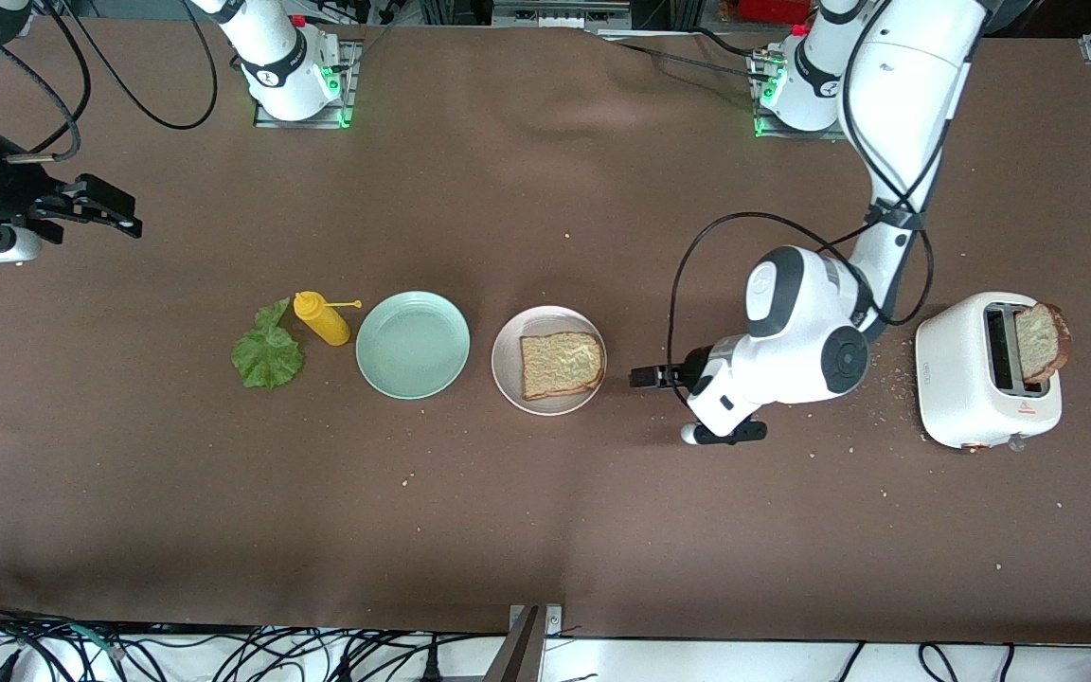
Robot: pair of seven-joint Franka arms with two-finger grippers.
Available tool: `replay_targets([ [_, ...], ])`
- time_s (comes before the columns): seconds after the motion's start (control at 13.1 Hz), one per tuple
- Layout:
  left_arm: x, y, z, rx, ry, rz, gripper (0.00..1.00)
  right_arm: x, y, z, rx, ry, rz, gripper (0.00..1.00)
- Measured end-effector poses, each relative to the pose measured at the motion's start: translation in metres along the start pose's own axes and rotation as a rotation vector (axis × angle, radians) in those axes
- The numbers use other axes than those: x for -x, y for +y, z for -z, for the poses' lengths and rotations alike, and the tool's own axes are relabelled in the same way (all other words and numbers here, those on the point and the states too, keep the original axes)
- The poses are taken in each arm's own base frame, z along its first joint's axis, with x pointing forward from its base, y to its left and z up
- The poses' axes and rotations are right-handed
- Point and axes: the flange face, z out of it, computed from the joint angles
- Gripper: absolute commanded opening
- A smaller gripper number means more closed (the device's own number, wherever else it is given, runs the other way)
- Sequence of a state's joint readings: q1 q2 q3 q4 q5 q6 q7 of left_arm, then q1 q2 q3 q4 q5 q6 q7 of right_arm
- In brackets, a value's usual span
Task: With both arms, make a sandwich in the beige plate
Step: 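Withdraw the left gripper toward the toaster while the right gripper reaches the lettuce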
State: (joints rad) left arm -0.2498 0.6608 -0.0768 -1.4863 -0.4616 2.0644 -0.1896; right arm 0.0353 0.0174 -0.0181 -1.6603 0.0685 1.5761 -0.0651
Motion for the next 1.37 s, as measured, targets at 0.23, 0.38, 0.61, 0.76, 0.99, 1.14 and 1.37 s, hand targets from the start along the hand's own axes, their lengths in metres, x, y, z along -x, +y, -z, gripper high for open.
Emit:
replay_targets([
  [0.23, -0.004, -0.053, 0.059, -0.128, -0.024, 0.005, 1.00, -0.010, 0.001, -0.020, -0.038, -0.039, 0.016, 1.00],
  [0.38, -0.001, -0.085, 0.096, -0.215, -0.042, 0.018, 1.00, -0.016, 0.002, -0.032, -0.041, -0.059, 0.027, 1.00],
  [0.61, 0.007, -0.110, 0.138, -0.343, -0.029, 0.013, 1.00, -0.021, 0.006, -0.043, -0.043, -0.078, 0.027, 1.00],
  [0.76, 0.013, -0.122, 0.166, -0.384, -0.014, 0.026, 1.00, -0.024, 0.010, -0.049, -0.044, -0.087, 0.023, 1.00],
  [0.99, 0.028, -0.137, 0.218, -0.405, 0.021, 0.060, 1.00, -0.030, 0.017, -0.065, -0.051, -0.101, 0.114, 1.00],
  [1.14, 0.041, -0.144, 0.250, -0.400, 0.043, 0.083, 1.00, -0.034, 0.030, -0.077, -0.056, -0.083, 0.247, 1.00],
  [1.37, 0.059, -0.136, 0.277, -0.400, 0.059, 0.084, 1.00, -0.033, 0.048, -0.097, -0.136, -0.054, 0.412, 1.00],
])
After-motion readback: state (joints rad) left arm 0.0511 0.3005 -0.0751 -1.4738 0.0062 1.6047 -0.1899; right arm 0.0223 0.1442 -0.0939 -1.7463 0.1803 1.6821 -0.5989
